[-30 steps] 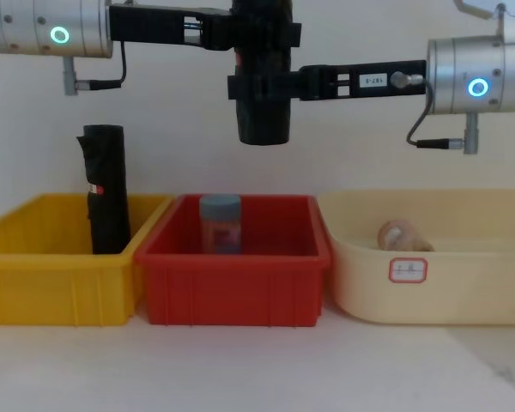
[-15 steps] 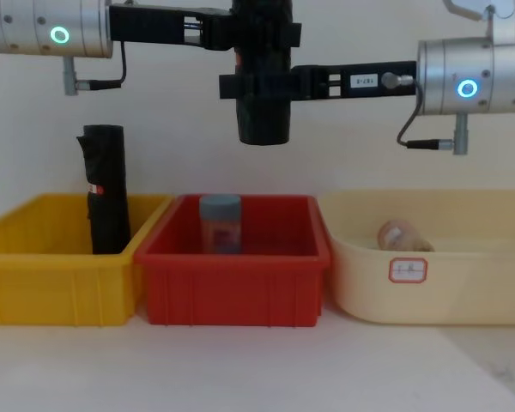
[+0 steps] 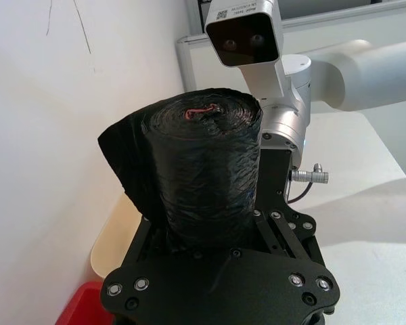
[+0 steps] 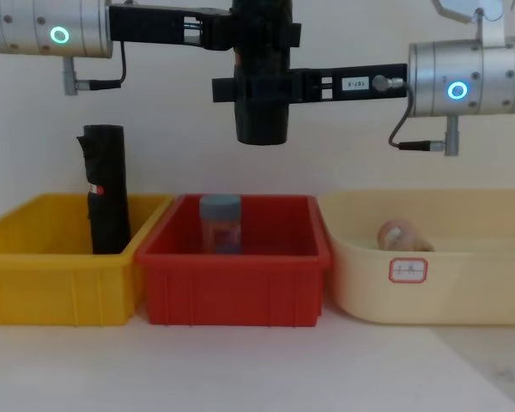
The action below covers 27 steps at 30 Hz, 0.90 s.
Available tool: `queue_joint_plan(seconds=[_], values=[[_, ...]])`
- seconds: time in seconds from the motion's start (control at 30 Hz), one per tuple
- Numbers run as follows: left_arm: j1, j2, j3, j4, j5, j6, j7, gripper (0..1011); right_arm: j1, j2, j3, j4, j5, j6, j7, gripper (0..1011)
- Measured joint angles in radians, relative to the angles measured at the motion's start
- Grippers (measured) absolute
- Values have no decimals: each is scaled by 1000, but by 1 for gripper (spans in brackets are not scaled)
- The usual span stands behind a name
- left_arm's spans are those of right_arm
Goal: Pick up the garbage bag with the one hand and transfer it to the other hand.
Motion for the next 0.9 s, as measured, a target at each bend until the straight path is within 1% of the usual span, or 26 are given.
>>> queue_joint_plan(seconds=[0.17,0.27,0.3,0.33,0.4,0.43,0.47,0.53,0.57,0.63,0.67,0.9], values=[[0,0,0,0,0,0,0,418,3,-6,1,10,-3,-3,2,993],[0,0,0,0,0,0,0,418,5,-8,1,14,-5,-4,3,908],[0,0,0,0,0,0,0,418,5,-8,1,15,-5,-5,3,908],[0,0,0,0,0,0,0,418,6,-10,1,17,-6,-5,3,874],[0,0,0,0,0,0,0,418,6,-10,1,18,-6,-6,4,840],[0,0,0,0,0,0,0,418,6,-11,2,19,-7,-6,4,792],[0,0,0,0,0,0,0,418,6,-11,2,20,-7,-6,4,766],[0,0,0,0,0,0,-1,418,7,-12,2,21,-7,-6,4,740],[0,0,0,0,0,0,-1,418,7,-13,2,22,-8,-7,4,677],[0,0,0,0,0,0,-1,418,7,-13,2,22,-8,-7,4,637],[0,0,0,0,0,0,-2,418,8,-13,2,23,-8,-7,4,592],[0,0,0,0,0,0,-2,418,8,-15,2,25,-9,-7,4,536]])
